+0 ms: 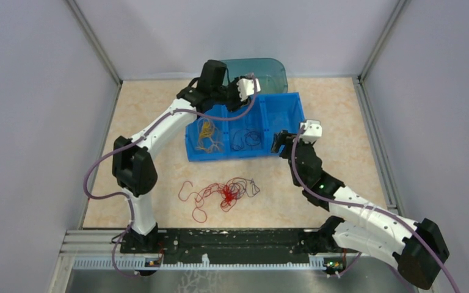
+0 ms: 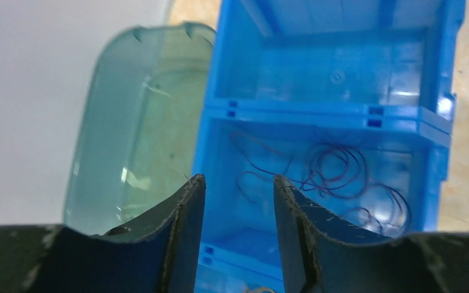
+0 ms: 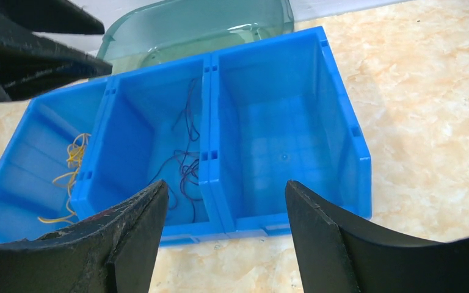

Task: Untangle the cables

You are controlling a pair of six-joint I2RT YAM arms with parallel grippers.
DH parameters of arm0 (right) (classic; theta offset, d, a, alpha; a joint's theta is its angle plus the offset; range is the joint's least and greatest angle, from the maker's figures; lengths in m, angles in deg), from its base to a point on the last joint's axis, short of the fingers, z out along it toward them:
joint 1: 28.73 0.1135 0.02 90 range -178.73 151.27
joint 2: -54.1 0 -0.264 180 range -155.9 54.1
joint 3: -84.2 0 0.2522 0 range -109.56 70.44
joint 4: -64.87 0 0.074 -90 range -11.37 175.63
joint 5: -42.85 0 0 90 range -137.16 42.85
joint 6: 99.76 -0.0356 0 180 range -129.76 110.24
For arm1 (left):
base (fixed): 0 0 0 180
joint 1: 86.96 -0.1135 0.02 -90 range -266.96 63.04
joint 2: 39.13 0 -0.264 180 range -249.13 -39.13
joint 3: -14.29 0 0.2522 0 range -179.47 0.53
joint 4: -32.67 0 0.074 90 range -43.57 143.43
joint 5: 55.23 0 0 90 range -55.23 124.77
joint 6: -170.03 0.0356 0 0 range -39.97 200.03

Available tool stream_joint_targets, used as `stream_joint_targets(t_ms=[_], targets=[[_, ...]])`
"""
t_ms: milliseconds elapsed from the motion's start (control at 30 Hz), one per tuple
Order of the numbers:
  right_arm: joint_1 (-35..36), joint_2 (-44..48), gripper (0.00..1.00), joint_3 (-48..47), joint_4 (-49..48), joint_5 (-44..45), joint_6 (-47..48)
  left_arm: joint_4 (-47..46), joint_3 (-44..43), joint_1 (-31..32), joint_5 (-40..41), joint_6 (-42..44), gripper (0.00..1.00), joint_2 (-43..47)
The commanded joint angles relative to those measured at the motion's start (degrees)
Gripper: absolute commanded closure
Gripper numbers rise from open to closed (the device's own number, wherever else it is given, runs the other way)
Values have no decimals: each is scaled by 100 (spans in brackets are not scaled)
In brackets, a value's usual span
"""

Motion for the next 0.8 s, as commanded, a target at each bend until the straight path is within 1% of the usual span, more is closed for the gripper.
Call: stream_joint_targets(t_ms=[0, 133, 200, 233, 333, 367, 400, 500, 600, 667, 767], targets=[[-77, 102, 29, -326, 138, -81, -157, 893, -211, 26, 210, -234, 47, -27], [-141, 106, 29, -375, 240, -169, -174, 933, -31, 9, 282, -291, 46, 86], [-176, 102, 29, -415, 286, -224, -188, 846, 91, -6, 251, -380, 43, 242], [-176, 93, 29, -427, 300, -263, -203, 837, 91, -23, 202, -446, 38, 330], [-198, 44, 29, -431, 376, -412, -287, 1003, -13, -77, -18, -726, 16, 518], [-207, 2, 29, -430, 403, -612, -313, 1089, 9, -87, -147, -745, 10, 619], [-208, -68, 29, -439, 441, -822, -350, 1151, 105, -101, -296, -730, 8, 766], [-208, -547, 27, -545, 742, -1731, -618, 1240, 641, -132, -706, -615, 6, 1399], [-208, -1055, 27, -667, 1116, -2601, -891, 1299, 1261, -135, -919, -586, 4, 2021], [-207, -1304, 27, -592, 1161, -3015, -1146, 1404, 1628, -147, -1001, -553, 4, 2390], [-208, -1580, 32, -370, 1027, -3453, -1516, 1497, 2058, -167, -990, -486, 4, 2861]])
